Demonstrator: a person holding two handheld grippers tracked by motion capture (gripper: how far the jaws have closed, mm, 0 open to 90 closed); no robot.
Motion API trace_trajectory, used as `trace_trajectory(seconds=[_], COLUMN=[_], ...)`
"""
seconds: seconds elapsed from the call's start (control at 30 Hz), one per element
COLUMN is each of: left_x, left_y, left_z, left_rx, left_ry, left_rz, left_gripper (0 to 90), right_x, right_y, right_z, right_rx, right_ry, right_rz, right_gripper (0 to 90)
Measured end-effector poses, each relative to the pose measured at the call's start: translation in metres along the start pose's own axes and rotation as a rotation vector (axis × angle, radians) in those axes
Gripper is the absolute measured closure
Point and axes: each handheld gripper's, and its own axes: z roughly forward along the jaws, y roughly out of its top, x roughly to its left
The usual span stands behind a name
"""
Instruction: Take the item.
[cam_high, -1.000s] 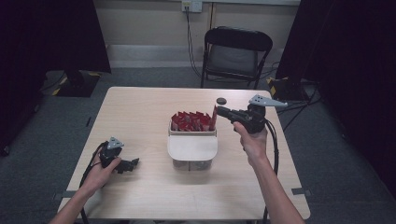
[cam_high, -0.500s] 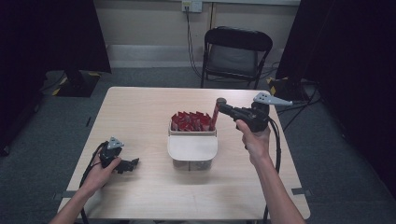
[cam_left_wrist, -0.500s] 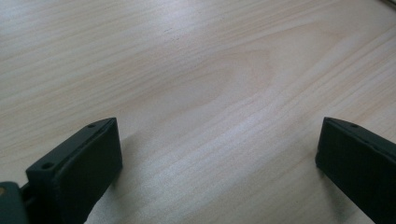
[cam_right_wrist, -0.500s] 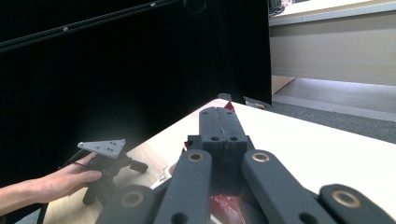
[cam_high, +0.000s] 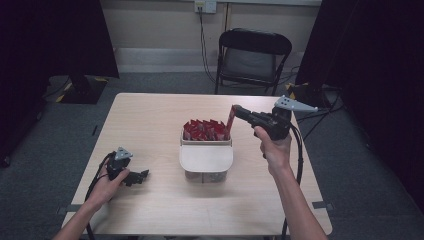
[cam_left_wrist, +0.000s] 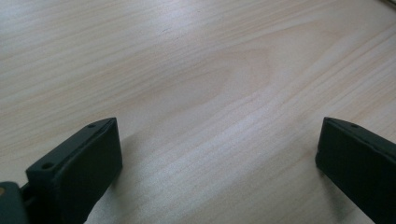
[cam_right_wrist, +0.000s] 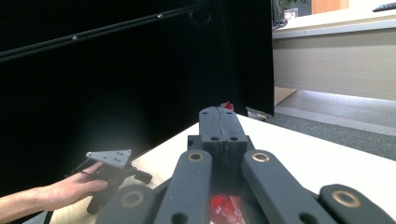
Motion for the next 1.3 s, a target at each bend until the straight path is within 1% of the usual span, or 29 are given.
trace_trajectory(seconds=[0.17,0.37,0.83,1.0,1.3], left_x=[0.000,0.000,0.000,0.000,0.000], left_y=[0.000,0.000,0.000,0.000,0.000], left_z=[0.000,0.000,0.000,0.000,0.000], left_rx=[0.000,0.000,0.000,0.000,0.000], left_ry=[0.000,0.000,0.000,0.000,0.000], left_rz=[0.000,0.000,0.000,0.000,0.000], left_gripper=[0.0,0.0,0.0,0.0,0.0], right_x=[-0.001,-0.001,0.000,-0.001,-0.004], right_y=[0.002,0.003,0.011,0.016,0.024], right_z=[-0.003,-0.003,-0.008,-0.010,-0.017], right_rx=[-0.011,-0.008,-0.024,-0.031,-0.044], right_ry=[-0.014,-0.017,-0.024,-0.025,-0.047], right_rz=[0.005,0.001,-0.009,-0.013,-0.024], right_gripper=[90.0,90.0,90.0,90.0,90.0])
